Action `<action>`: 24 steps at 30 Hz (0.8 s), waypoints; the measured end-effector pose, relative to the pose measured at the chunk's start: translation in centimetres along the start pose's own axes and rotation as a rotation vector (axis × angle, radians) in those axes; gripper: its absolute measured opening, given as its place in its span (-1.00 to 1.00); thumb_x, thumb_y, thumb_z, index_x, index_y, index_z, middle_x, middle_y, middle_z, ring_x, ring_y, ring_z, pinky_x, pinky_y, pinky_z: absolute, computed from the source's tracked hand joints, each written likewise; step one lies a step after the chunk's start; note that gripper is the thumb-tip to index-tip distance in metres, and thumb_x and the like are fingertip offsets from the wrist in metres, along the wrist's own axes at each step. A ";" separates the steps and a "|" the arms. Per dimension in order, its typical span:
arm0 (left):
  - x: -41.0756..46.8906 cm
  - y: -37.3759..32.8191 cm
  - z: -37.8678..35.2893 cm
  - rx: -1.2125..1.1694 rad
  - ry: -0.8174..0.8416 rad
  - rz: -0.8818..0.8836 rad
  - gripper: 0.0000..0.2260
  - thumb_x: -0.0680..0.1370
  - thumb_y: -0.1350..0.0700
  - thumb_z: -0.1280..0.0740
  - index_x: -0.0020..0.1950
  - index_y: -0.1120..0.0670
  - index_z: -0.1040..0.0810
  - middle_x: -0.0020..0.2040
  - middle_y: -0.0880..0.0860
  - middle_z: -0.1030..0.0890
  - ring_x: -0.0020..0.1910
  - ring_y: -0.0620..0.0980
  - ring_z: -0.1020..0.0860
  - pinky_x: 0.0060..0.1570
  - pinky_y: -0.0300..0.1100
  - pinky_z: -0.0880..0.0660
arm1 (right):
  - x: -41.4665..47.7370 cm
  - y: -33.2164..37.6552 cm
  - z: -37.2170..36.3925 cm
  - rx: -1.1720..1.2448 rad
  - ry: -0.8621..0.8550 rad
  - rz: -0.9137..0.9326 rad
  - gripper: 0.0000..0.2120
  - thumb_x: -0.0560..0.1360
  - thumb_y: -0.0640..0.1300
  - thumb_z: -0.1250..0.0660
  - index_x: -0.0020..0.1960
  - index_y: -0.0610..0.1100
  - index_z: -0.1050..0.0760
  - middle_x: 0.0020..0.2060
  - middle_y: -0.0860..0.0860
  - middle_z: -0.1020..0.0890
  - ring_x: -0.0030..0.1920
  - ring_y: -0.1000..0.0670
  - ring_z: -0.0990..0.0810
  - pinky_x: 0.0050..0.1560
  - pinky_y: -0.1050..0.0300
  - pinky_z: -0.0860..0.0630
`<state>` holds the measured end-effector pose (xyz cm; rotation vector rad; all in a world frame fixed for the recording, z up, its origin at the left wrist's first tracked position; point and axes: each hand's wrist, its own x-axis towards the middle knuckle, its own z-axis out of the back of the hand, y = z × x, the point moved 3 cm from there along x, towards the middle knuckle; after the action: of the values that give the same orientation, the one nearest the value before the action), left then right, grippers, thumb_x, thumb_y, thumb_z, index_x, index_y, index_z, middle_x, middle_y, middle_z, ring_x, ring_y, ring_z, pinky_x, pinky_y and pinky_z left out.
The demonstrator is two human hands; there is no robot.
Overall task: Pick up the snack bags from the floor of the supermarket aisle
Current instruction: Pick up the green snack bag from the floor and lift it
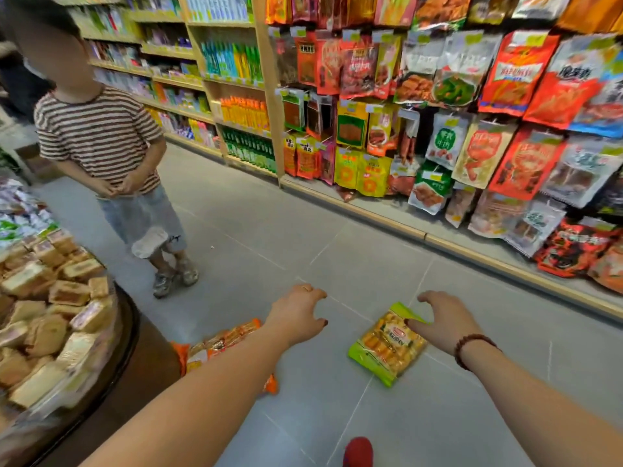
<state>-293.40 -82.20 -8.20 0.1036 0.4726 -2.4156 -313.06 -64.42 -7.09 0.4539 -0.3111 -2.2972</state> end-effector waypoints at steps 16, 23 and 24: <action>23.4 -2.0 -1.7 -0.113 0.039 0.174 -0.47 0.52 -0.06 -0.34 0.46 -0.02 -0.31 0.40 0.04 -0.37 0.41 0.02 -0.30 0.32 -0.07 -0.35 | 26.3 -2.2 3.0 -0.160 0.175 0.200 -0.43 0.47 0.18 -0.32 0.40 -0.03 -0.32 0.37 0.00 -0.40 0.37 -0.03 -0.34 0.34 0.08 -0.33; 27.9 -3.1 -2.3 -0.188 -0.014 0.348 -0.46 0.52 -0.05 -0.35 0.46 -0.02 -0.30 0.41 0.03 -0.35 0.41 0.02 -0.31 0.33 -0.10 -0.35 | 35.1 -2.7 3.2 -0.202 0.258 0.373 -0.42 0.46 0.17 -0.33 0.39 -0.03 -0.33 0.36 0.00 -0.41 0.36 -0.03 -0.35 0.34 0.08 -0.34; 28.2 -3.5 -2.4 -0.198 -0.029 0.388 -0.46 0.52 -0.05 -0.34 0.46 -0.02 -0.30 0.42 0.03 -0.35 0.41 0.02 -0.30 0.34 -0.10 -0.34 | 36.3 -2.9 3.2 -0.214 0.278 0.408 -0.42 0.45 0.17 -0.33 0.39 -0.03 -0.33 0.35 0.00 -0.42 0.36 -0.03 -0.35 0.33 0.08 -0.35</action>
<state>-317.63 -95.77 -14.83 0.0666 0.6146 -1.9784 -339.78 -88.54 -13.42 0.5378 -0.0143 -1.8191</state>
